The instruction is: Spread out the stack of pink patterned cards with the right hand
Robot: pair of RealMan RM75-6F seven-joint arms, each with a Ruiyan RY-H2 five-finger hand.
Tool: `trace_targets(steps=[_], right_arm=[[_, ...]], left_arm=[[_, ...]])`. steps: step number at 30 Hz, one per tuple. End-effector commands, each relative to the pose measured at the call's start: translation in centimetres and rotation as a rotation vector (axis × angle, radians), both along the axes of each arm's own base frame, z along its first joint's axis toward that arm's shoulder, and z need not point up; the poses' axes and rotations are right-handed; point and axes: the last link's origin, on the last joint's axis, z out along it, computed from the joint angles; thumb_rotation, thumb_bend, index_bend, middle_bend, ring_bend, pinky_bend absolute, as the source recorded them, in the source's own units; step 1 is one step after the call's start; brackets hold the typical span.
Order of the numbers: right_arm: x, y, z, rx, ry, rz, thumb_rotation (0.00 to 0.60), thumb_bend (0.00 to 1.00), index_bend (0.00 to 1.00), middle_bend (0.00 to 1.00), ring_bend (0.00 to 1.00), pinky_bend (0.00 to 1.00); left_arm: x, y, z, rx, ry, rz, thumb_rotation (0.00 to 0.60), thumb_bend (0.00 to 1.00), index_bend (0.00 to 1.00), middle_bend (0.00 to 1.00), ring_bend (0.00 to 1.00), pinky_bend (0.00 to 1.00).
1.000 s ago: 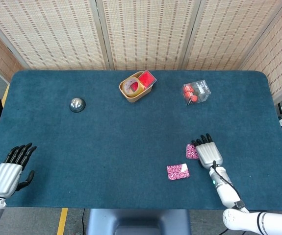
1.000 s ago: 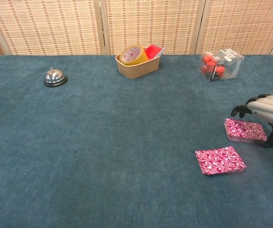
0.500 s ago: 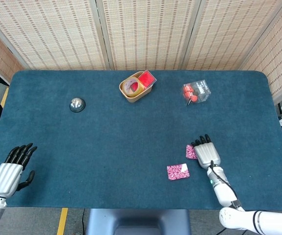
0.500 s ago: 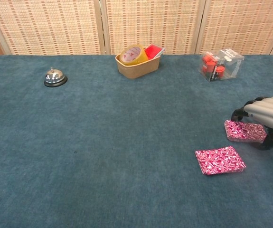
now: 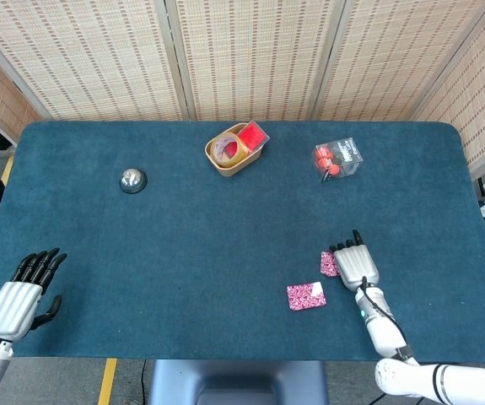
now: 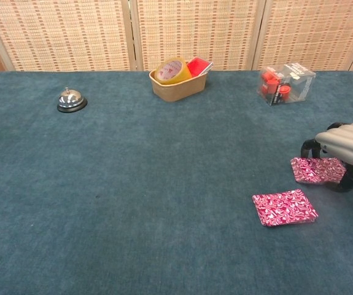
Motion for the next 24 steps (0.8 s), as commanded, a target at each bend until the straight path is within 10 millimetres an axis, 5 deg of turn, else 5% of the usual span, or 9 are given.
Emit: trace_targets(steps=[1, 24], right_arm=[[0.0, 0.0, 0.0, -0.002, 0.002, 0.001, 0.600, 0.27, 0.40, 0.34, 0.26, 0.00], [1.1, 0.4, 0.6, -0.050, -0.034, 0.052, 0.600, 0.27, 0.62, 0.47, 0.36, 0.00]], left_arm=[[0.0, 0.0, 0.0, 0.000, 0.001, 0.001, 0.600, 0.48, 0.00, 0.00, 0.00, 0.08], [0.0, 0.1, 0.1, 0.005, -0.001, 0.002, 0.600, 0.48, 0.00, 0.00, 0.00, 0.08]])
